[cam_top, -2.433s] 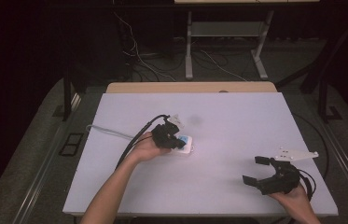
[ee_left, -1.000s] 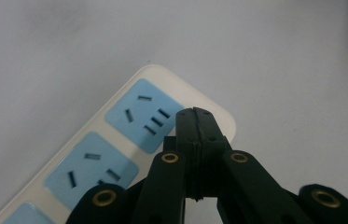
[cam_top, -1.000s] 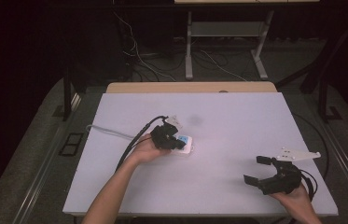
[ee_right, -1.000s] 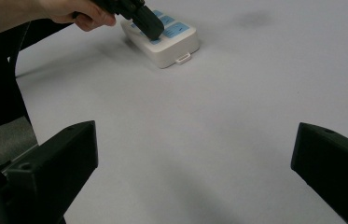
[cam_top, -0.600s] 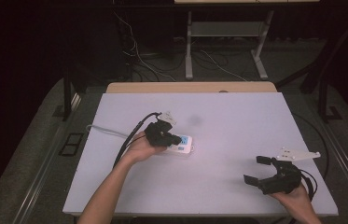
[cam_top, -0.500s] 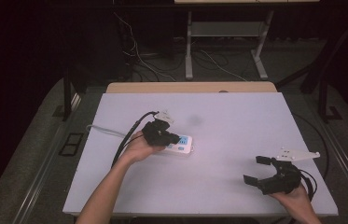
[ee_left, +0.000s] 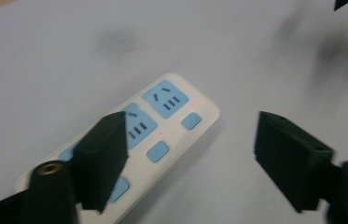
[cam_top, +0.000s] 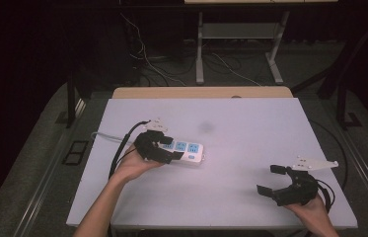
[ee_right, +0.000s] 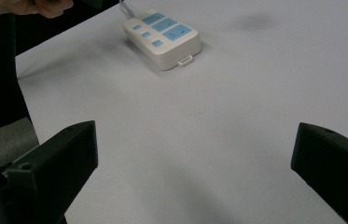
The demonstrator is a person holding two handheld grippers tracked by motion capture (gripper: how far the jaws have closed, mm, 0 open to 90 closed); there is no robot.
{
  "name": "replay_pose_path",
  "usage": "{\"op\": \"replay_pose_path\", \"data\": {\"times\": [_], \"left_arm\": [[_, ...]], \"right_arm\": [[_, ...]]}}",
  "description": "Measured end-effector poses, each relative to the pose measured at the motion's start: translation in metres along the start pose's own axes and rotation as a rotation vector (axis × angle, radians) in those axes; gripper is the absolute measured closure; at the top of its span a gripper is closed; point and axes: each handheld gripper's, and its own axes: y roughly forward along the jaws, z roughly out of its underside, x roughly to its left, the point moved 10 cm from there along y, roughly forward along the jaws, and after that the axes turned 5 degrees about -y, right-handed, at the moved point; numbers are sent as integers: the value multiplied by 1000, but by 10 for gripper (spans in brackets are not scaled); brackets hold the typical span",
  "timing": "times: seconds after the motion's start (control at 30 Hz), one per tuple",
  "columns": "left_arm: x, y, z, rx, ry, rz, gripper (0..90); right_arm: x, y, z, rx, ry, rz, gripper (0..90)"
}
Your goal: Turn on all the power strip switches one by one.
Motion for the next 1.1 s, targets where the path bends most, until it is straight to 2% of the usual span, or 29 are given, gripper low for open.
{"op": "replay_pose_path", "data": {"times": [0.03,0.2,0.4,0.67,0.83,1.1], "left_arm": [[1,-3,2,-5,-5,-5,154],[5,-16,10,-38,-49,-29,1],[4,-34,27,-98,-89,-44,0],[3,-55,49,-211,-134,-103,0],[-5,-62,61,-279,-173,-82,0],[-14,-60,69,-297,-172,-66,0]], "right_arm": [[0,0,0,1,1,-1,3],[2,2,0,5,2,-4,4],[4,2,0,5,0,-7,4],[10,3,0,5,1,-19,4],[12,3,-1,-3,11,-27,3],[16,3,1,0,9,-32,3]]}}
